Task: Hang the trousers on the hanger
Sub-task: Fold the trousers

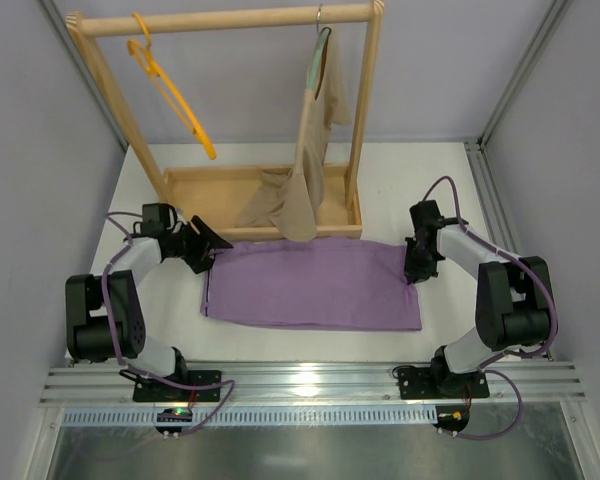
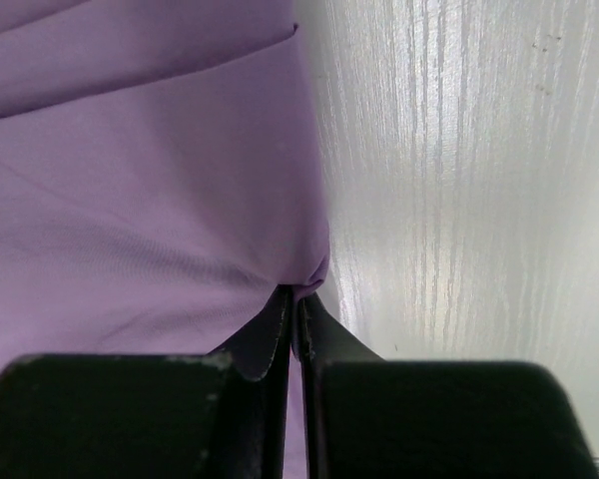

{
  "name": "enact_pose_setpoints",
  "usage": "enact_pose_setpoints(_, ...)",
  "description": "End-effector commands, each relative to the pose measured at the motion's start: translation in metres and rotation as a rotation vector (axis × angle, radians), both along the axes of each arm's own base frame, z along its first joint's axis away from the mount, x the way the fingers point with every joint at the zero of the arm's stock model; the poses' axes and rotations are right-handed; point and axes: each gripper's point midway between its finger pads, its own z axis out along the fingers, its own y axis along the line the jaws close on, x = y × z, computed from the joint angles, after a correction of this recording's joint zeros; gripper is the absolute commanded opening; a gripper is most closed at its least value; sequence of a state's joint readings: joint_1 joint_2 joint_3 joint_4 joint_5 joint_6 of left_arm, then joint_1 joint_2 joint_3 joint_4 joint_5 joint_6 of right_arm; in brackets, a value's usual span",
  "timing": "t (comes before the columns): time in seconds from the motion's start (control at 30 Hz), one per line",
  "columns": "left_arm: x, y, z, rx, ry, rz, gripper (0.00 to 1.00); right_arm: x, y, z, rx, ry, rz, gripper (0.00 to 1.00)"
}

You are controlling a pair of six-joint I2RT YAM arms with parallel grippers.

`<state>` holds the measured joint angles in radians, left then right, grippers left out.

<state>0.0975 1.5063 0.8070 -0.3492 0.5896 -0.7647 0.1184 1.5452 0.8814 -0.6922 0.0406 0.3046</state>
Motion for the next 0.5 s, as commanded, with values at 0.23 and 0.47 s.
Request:
enact_pose_setpoints(0.23,0.043,-0.017,0.060,-0.172,-0.301,0.036,0.63,0.002,-0.003,-0.002,-0.015,-0.017,-0.006,0.06)
enact_pose_setpoints(0.47,0.042,-0.017,0.055,-0.156,-0.315,0.017,0.57,0.003,-0.005,0.000,-0.020,-0.024,-0.012,0.06)
